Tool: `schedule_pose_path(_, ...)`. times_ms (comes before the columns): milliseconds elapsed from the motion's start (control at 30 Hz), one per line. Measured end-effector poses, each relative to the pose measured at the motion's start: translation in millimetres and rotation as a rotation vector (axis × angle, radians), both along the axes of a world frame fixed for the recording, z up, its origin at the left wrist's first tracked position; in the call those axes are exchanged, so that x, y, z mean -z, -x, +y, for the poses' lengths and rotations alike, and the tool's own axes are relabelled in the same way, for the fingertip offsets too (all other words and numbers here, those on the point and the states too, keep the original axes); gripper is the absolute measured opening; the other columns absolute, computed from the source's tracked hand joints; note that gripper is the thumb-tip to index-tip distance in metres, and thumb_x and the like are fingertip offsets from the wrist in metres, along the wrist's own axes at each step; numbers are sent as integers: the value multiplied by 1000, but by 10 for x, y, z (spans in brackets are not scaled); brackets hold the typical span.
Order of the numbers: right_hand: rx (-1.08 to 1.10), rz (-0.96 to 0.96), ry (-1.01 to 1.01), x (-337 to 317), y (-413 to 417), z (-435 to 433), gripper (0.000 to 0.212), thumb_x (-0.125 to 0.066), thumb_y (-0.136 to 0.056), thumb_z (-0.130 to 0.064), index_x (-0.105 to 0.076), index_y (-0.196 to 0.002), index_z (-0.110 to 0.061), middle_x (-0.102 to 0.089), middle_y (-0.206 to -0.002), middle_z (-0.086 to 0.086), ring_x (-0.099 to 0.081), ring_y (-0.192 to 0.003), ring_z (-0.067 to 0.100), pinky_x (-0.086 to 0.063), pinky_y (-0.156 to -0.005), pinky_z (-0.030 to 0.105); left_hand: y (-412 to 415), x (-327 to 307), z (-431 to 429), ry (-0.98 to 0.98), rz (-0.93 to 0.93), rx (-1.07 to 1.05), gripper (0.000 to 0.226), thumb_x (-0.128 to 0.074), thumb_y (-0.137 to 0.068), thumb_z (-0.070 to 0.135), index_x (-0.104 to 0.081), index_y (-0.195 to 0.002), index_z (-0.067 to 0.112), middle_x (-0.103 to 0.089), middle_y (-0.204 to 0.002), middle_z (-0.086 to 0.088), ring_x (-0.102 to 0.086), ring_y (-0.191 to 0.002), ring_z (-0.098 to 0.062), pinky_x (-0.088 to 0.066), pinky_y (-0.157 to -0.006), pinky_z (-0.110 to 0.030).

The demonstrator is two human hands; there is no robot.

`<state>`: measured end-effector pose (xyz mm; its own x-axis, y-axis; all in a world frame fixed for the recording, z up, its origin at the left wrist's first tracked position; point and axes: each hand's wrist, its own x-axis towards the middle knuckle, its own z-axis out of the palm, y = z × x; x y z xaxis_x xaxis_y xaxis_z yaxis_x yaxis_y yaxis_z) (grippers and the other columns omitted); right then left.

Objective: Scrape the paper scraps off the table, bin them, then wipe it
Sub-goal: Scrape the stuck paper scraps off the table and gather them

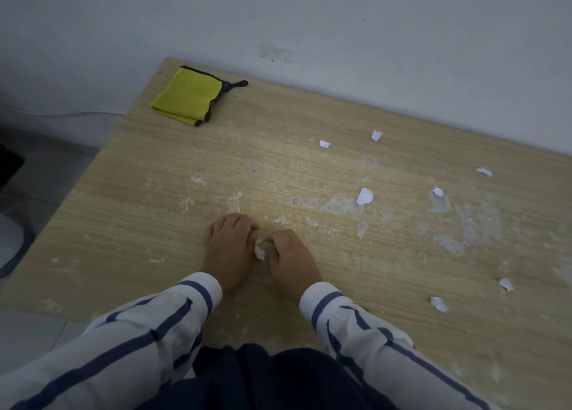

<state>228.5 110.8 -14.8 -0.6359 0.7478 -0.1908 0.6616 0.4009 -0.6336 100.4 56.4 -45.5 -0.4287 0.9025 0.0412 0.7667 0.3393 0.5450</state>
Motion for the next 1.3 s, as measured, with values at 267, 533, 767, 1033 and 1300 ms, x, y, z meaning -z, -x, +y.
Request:
schedule_pose_path(267, 315, 31, -61, -138, -428, 617, 18, -48, -88, -12, -63, -79, -10, -53, -84, 2, -48, -70, 15, -36, -67, 23, 97, 28, 333, 34, 96, 79, 27, -51, -91, 14, -59, -117, 11, -52, -131, -10, -43, -125, -31, -30, -103, -47)
schedule_pose_path(533, 481, -180, -75, -30, -869, 1357, 29, -39, -85, -13, -62, -101, -7, -50, -107, 15, -51, -81, 28, -38, -67, 25, 107, 61, 471, 85, 195, 0, 40, -42, -90, 27, -56, -123, 12, -49, -137, -9, -37, -132, -30, -23, -108, -47)
schedule_pose_path(767, 380, -327, -203, 111, -835, 1565, 41, -32, -95, -14, -41, -135, -7, -46, -118, 16, -50, -103, 31, -45, -80, 33, 98, 61, 481, 77, 215, -2, 45, -34, -89, 31, -58, -122, 12, -52, -134, -9, -39, -130, -30, -25, -107, -47)
schedule_pose_path(1033, 399, -362, -172, 129, -776, 1645, 31, -34, -94, -6, -45, -121, 5, -43, -121, 19, -51, -102, 33, -49, -84, 39, 101, 59, 479, 85, 204, -9, 45, -32, -89, 32, -58, -121, 13, -52, -135, -7, -38, -131, -27, -24, -108, -46)
schedule_pose_path(1300, 180, -84, -128, 88, -531, 1093, 36, -37, -96, -37, -45, -79, -6, -43, -85, 7, -45, -68, 18, -34, -63, 28, 103, 55, 479, 32, 102, -52, 49, -26, -92, 37, -61, -115, 12, -55, -130, -7, -41, -128, -28, -23, -109, -47)
